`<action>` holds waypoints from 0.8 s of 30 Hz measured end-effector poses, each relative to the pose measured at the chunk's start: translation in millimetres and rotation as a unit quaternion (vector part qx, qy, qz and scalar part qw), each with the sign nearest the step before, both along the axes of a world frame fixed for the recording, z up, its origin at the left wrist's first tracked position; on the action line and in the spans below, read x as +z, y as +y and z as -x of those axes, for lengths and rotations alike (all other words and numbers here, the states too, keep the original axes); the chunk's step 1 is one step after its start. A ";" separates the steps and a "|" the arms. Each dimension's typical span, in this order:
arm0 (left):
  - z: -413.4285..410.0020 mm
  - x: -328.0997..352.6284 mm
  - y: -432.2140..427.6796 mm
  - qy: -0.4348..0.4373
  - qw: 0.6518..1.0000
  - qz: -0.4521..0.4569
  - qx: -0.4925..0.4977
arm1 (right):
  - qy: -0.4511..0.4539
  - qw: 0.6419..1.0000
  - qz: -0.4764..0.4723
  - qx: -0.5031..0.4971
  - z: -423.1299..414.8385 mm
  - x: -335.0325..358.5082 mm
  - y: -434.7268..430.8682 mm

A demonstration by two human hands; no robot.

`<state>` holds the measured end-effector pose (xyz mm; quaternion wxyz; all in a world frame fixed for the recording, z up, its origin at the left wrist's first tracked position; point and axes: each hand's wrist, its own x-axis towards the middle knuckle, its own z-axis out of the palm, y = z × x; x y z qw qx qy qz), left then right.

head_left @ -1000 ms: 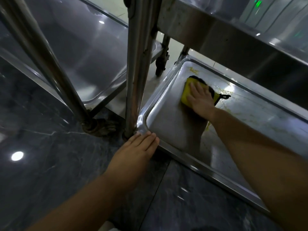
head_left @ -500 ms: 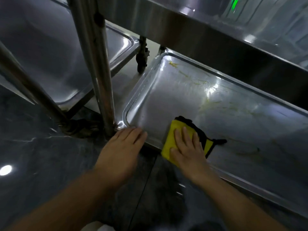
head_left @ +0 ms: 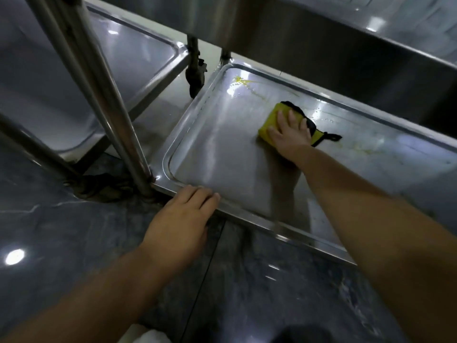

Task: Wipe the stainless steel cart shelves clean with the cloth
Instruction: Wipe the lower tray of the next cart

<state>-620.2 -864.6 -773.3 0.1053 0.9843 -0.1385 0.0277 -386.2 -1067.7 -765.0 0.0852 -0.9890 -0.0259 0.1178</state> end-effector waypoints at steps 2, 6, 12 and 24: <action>0.8 1.6 -1.4 0.000 1.000 -0.006 -0.001 | -0.018 1.000 -0.003 0.014 25.7 -5.2 -2.4; 1.3 3.6 -4.5 0.011 1.000 -0.007 -0.006 | -0.011 0.996 -0.007 0.091 112.7 -6.3 -19.5; -4.4 5.5 -29.9 -0.035 0.999 -0.028 -0.023 | 0.006 0.984 -0.023 0.177 200.3 4.5 -49.6; -2.0 -1.3 -39.8 -0.032 0.996 -0.070 -0.042 | -0.004 0.999 0.032 -0.014 8.2 -7.5 -72.6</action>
